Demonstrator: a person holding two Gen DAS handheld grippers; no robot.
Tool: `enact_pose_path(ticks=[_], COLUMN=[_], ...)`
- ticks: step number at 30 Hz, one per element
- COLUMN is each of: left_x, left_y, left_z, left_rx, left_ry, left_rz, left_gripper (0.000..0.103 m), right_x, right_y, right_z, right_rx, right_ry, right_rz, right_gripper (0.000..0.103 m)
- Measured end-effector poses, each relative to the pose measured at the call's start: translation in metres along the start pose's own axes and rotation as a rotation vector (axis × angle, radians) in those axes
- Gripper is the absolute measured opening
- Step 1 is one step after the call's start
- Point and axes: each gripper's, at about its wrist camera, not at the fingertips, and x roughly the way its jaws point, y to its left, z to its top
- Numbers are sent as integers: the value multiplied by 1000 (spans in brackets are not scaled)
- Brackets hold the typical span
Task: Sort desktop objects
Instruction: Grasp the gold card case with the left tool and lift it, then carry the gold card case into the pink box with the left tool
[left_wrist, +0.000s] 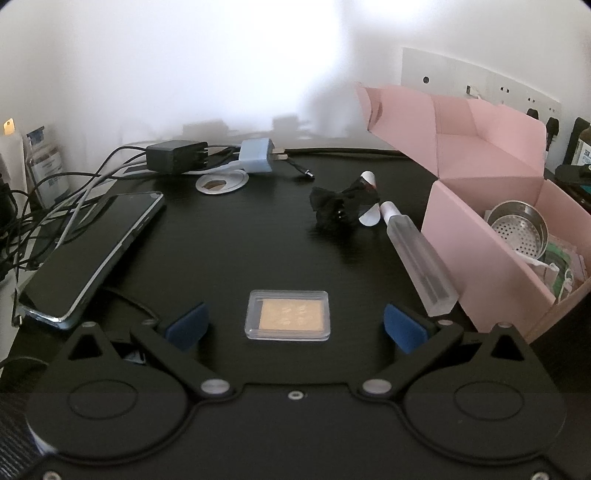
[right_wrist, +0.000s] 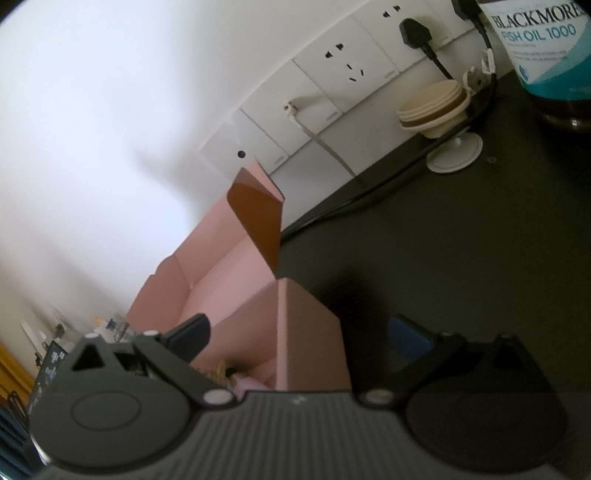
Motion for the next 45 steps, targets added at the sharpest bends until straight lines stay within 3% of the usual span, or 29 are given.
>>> enact_pose_path(ticks=[7,11,20,29,39,45], left_x=[-7,-7,-11,-12,-37,-55], left_y=[1,1,-3,-5,-5,-52], left_z=[-2,-3,-3,-1,6,14], left_rx=[-4,-2,39,47,-60,17], left_ry=[-22,-26,-45,-52,-211,-294], left_rz=[1,-1,-31,-15,-38,-112], left_gripper=[86,84,48,47,47,47], right_x=[0,-1,-3,-4,-2,-3], right_y=[0,-1,-7,-8,-6,-5], right_z=[0,0,2,0,-3,-2], right_rx=[6,21,33,23,25,40], right_ry=[2,-1,-2,-4,-15,-19], right_rz=[-1,2,8,2,-7,-9], right_gripper=[102,102,102,102,102,102])
